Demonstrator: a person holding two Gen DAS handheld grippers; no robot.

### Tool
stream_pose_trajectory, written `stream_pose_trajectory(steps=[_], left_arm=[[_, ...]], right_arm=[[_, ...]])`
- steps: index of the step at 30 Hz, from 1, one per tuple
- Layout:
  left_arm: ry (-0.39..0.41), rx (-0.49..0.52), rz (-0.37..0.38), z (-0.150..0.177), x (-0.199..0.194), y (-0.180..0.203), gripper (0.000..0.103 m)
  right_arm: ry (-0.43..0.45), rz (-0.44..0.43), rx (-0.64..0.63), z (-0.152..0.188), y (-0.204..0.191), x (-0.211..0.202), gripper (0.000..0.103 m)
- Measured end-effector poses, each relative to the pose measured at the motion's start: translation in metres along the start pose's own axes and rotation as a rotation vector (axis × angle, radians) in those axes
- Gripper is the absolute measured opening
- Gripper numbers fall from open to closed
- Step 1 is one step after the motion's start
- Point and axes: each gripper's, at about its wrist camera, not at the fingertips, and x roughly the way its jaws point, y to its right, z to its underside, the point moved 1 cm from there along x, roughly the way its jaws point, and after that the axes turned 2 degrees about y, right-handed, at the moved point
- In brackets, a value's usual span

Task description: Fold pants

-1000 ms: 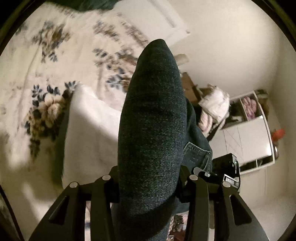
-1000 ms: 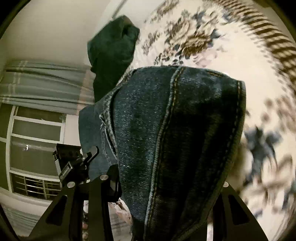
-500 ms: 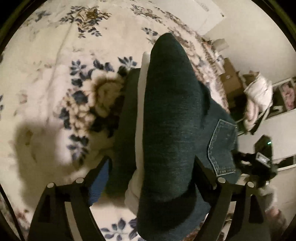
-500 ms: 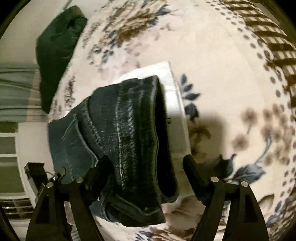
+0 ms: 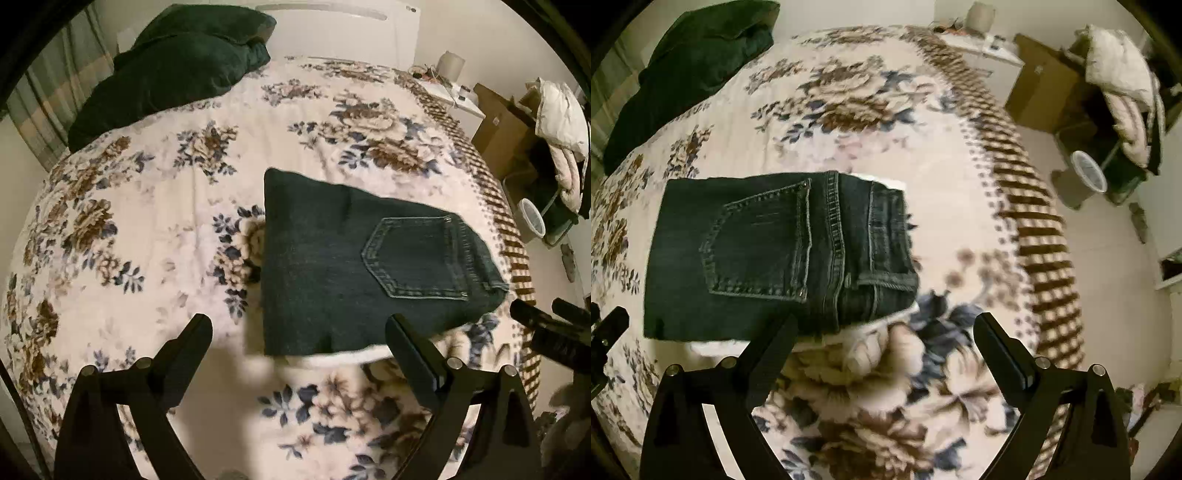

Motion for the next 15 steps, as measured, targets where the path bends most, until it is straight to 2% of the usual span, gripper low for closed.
stream_pose_trajectory(steps=[6, 15], left_arm=[[0.053, -0.010, -0.023, 0.001, -0.064, 0.010, 0.096], [0.165, 0.017, -0.014, 0.020, -0.204, 0.029, 0.096]], right_arm=[[0.071, 0.042, -0.013, 0.021, 0.010, -0.084, 0.098], [0.201, 0.040, -0.044, 0.059, 0.029, -0.240, 0.098]])
